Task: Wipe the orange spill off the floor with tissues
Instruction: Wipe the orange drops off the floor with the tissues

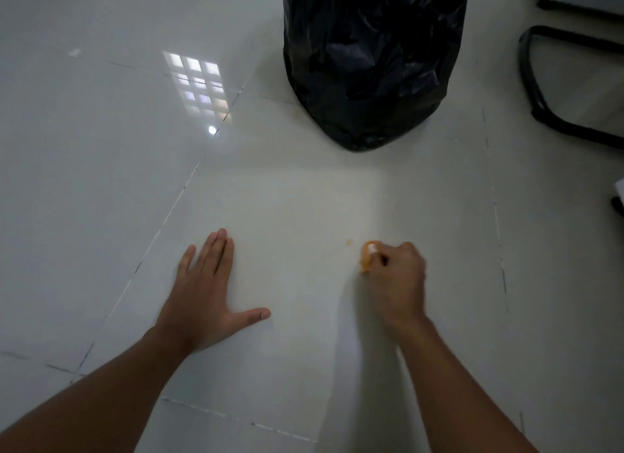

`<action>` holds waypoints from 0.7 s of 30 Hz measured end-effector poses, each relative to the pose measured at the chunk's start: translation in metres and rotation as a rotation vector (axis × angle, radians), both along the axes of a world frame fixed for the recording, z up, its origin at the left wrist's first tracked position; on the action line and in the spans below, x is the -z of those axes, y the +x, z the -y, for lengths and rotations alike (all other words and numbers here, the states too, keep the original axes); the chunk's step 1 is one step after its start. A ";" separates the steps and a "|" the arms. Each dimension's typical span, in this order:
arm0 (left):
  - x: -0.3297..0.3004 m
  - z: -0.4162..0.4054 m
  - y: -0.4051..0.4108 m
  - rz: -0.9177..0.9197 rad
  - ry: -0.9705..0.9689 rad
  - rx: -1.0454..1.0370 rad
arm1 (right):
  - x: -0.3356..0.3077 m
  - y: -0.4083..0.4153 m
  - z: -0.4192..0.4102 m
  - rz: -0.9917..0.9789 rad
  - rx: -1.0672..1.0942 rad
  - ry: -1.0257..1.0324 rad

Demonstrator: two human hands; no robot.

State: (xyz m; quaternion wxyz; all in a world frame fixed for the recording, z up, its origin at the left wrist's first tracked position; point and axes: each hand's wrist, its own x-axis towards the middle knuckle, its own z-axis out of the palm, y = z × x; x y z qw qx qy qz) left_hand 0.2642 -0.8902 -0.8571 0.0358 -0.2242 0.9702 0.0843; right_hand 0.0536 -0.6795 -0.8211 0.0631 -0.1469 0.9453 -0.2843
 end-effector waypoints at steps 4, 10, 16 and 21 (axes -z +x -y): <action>-0.002 0.000 0.001 -0.010 -0.002 -0.006 | -0.005 0.047 0.026 0.090 -0.353 -0.021; -0.003 -0.001 0.001 -0.016 0.001 -0.007 | -0.001 -0.011 -0.019 -0.077 0.182 -0.177; 0.001 -0.001 0.000 -0.020 -0.013 0.008 | 0.009 -0.059 0.013 0.022 0.147 -0.058; 0.001 0.001 0.000 0.004 -0.022 -0.005 | 0.007 0.001 0.052 -0.007 -0.362 -0.055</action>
